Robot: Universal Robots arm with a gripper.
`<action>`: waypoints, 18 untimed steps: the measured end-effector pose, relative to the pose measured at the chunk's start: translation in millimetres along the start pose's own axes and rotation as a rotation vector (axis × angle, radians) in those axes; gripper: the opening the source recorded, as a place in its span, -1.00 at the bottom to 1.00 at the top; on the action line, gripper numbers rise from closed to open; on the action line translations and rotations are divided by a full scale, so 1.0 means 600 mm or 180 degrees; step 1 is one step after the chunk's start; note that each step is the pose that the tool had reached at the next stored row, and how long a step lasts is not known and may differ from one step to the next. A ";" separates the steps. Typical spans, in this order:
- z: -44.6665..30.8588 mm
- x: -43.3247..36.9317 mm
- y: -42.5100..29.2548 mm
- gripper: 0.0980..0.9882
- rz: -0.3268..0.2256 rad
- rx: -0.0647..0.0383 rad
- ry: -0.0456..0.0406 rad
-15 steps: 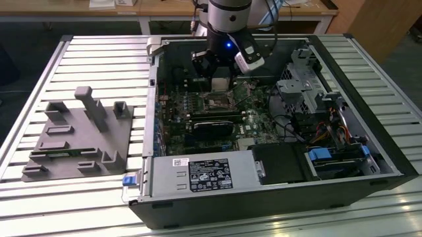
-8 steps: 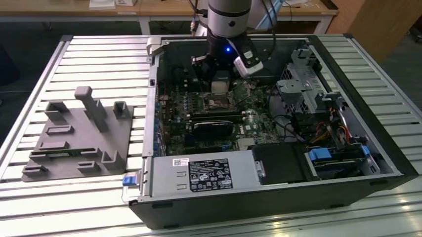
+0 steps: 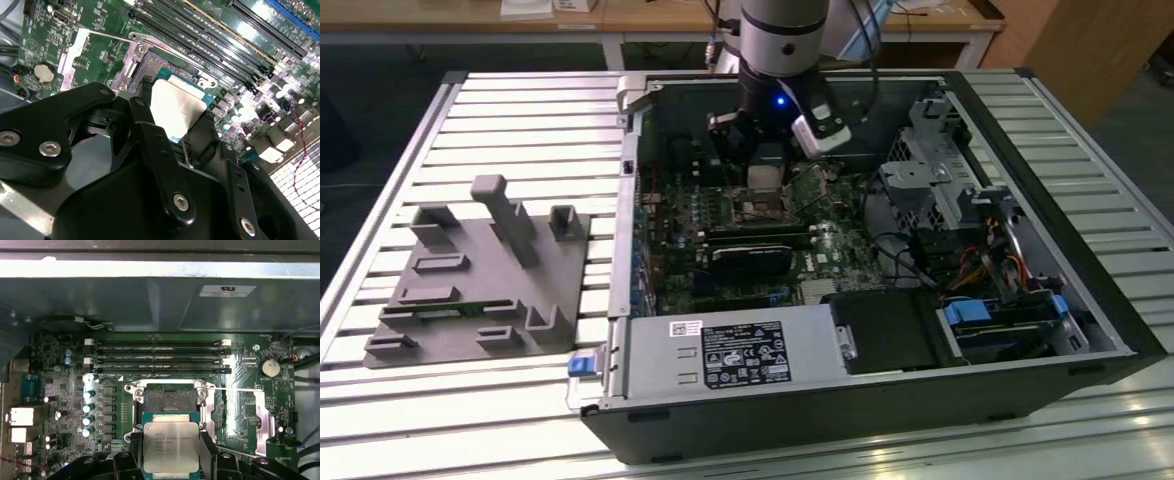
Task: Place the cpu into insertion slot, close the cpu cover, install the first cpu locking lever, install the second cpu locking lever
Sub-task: 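Place the cpu into insertion slot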
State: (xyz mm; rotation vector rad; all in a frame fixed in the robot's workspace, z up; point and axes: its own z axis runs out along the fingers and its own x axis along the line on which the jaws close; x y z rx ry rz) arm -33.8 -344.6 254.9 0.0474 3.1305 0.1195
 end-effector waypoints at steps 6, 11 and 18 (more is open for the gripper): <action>0.002 0.000 0.000 0.00 0.0336 0.0002 -0.0026; 0.003 0.000 0.000 0.00 0.0627 0.0004 -0.0048; 0.003 0.000 0.000 0.00 0.0998 0.0007 -0.0077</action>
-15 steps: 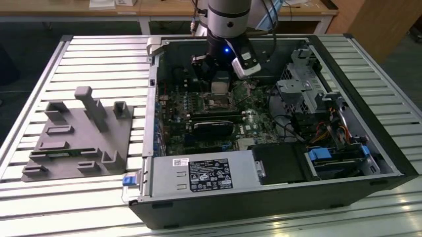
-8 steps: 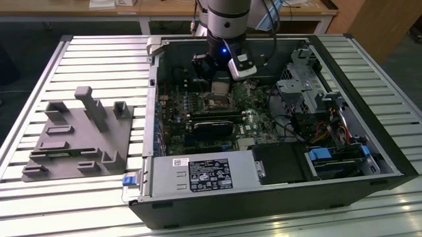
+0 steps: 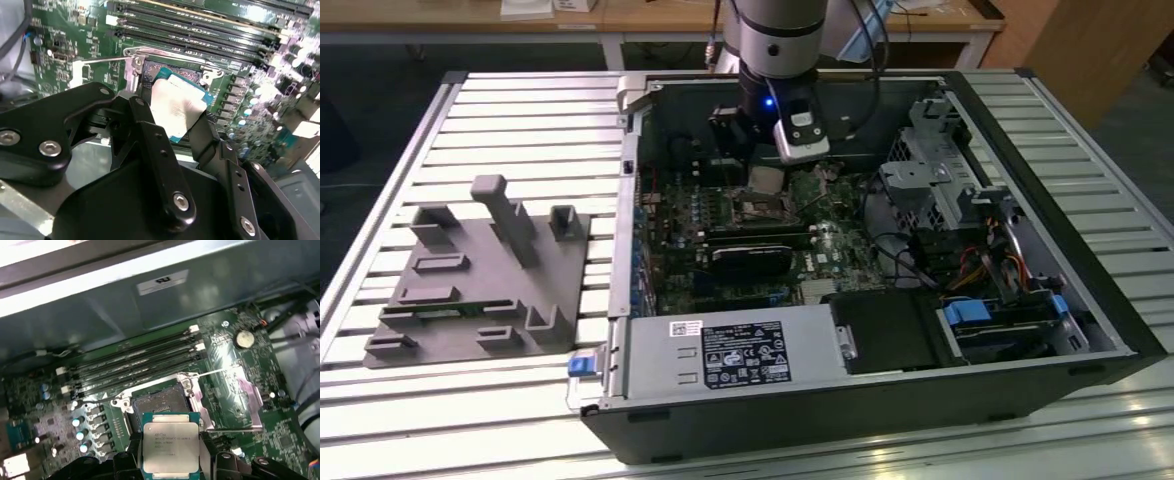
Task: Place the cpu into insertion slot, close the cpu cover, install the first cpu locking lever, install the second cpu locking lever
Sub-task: 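Place the cpu into insertion slot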
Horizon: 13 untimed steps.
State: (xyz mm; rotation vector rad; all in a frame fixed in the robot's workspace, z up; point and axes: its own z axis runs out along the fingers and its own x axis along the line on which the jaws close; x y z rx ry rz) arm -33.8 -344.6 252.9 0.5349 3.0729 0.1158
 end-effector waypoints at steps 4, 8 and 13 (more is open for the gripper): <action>0.000 0.000 0.000 0.00 0.0208 0.0002 -0.0016; 0.001 0.000 0.000 0.00 0.0435 0.0005 -0.0033; 0.002 0.000 0.000 0.00 0.0717 0.0006 -0.0055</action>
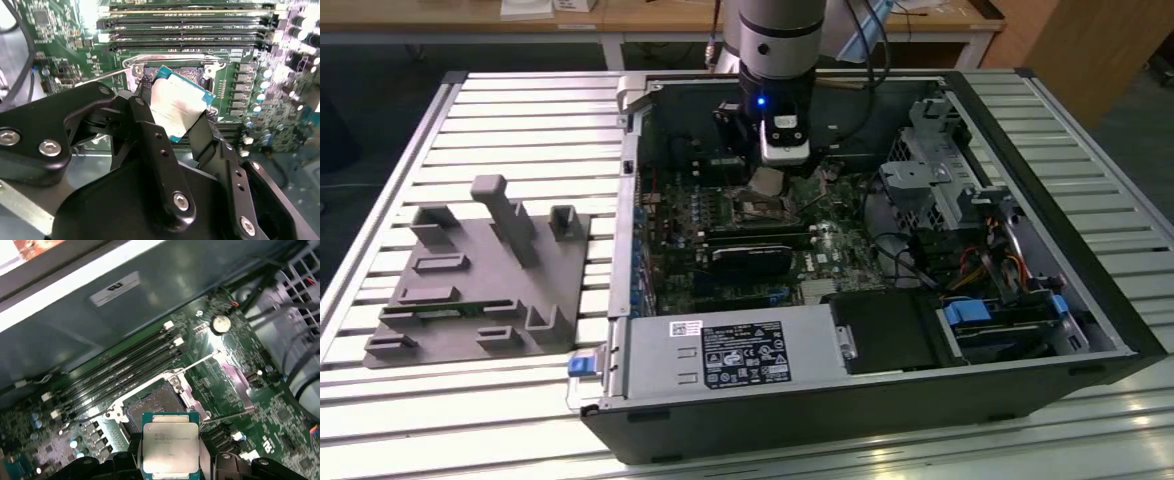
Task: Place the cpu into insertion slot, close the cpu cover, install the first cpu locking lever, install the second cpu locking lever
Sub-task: 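Place the cpu into insertion slot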
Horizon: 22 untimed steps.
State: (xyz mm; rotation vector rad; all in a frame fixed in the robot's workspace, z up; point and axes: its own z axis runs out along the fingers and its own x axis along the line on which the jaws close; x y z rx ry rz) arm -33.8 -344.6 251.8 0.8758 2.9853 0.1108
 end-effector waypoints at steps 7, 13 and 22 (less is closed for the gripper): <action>0.001 0.000 0.000 0.00 0.0408 0.0003 -0.0031; 0.002 0.000 0.000 0.00 0.0752 0.0005 -0.0058; 0.003 0.000 0.000 0.00 0.1271 0.0009 -0.0097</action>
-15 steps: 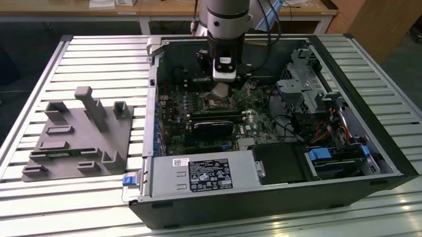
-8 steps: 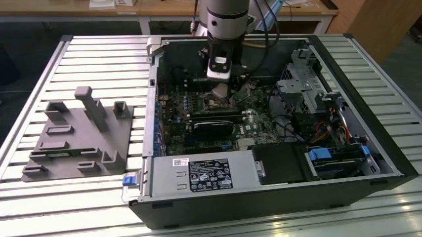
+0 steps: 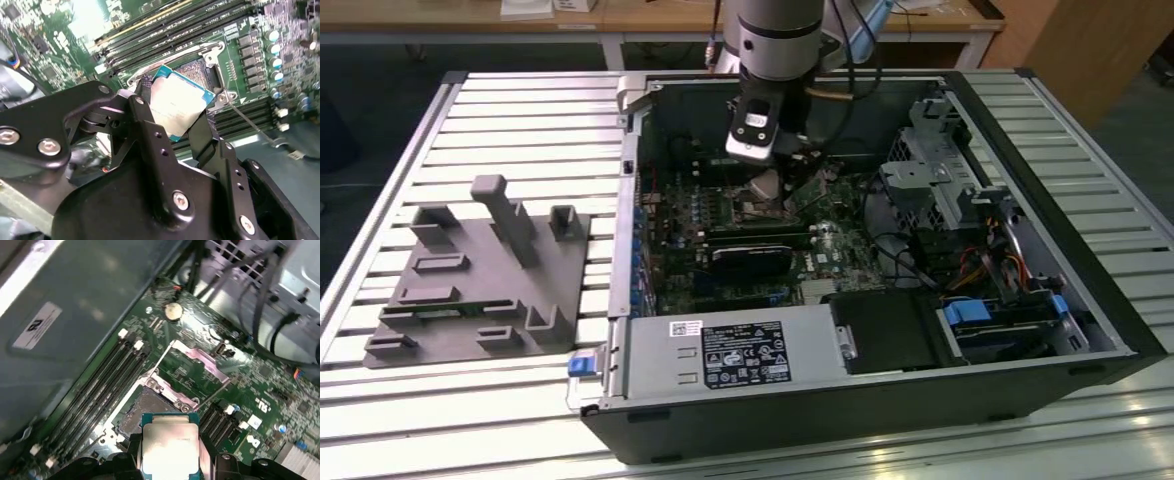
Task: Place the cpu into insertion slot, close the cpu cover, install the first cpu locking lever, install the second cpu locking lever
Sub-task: 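Place the cpu into insertion slot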
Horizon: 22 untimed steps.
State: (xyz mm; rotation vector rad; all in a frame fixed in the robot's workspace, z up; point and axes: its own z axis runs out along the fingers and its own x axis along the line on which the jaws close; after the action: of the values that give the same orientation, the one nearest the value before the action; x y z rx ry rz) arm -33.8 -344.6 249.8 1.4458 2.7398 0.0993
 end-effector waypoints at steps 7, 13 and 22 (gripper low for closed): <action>0.001 0.000 0.000 0.00 0.0405 0.0003 -0.0031; 0.002 0.000 0.000 0.00 0.0753 0.0006 -0.0058; 0.003 0.000 0.000 0.00 0.1270 0.0010 -0.0097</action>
State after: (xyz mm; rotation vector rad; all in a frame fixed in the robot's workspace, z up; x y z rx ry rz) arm -33.8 -344.6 247.8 1.9542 2.3890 0.0840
